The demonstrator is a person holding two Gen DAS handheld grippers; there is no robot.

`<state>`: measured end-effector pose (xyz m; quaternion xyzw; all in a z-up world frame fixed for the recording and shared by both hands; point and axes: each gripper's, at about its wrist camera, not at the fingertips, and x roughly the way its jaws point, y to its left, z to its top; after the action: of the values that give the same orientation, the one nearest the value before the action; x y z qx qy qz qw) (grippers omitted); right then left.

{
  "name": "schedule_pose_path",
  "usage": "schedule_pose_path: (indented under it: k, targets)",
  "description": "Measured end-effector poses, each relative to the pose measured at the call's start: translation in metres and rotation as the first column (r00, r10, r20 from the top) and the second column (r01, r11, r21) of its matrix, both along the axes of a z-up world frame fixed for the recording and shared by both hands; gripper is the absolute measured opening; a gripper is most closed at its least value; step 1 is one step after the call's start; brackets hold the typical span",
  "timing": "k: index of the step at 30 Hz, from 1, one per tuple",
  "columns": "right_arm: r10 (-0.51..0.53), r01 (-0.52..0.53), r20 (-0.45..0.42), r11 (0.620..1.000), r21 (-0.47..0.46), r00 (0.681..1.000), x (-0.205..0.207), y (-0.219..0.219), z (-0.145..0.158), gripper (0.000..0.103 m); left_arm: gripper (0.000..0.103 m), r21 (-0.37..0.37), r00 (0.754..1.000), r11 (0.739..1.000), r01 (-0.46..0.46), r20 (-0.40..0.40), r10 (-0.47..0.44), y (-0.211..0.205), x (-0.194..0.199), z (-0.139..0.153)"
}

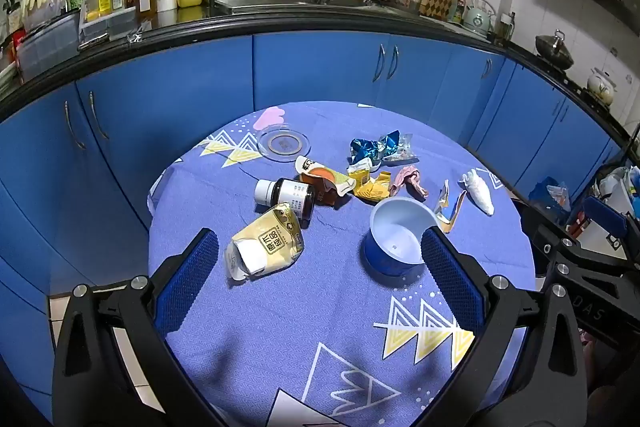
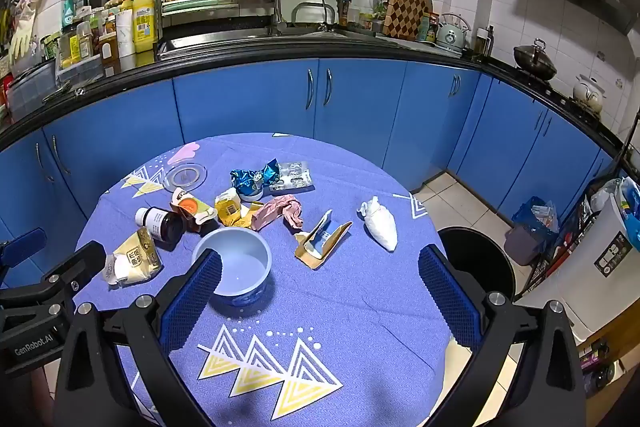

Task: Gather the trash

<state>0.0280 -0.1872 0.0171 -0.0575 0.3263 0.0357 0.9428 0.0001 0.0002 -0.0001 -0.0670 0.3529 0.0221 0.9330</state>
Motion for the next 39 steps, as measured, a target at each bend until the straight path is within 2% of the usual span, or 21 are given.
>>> schedule_pose_path:
  k: [33,39]
  targets:
    - [0.001,-0.001,-0.006,1.000,-0.001,1.000,0.000,-0.001,0.000,0.096,0.100,0.006,1.000,1.000,-0.001,-0.002,0.001,-0.004,0.002,0.002]
    - [0.005,-0.004,-0.044,1.000,0.009,0.999,0.008,0.001,-0.012,0.096,0.100,0.005,0.998,1.000,-0.022,-0.056,0.022,0.000,0.013,-0.008]
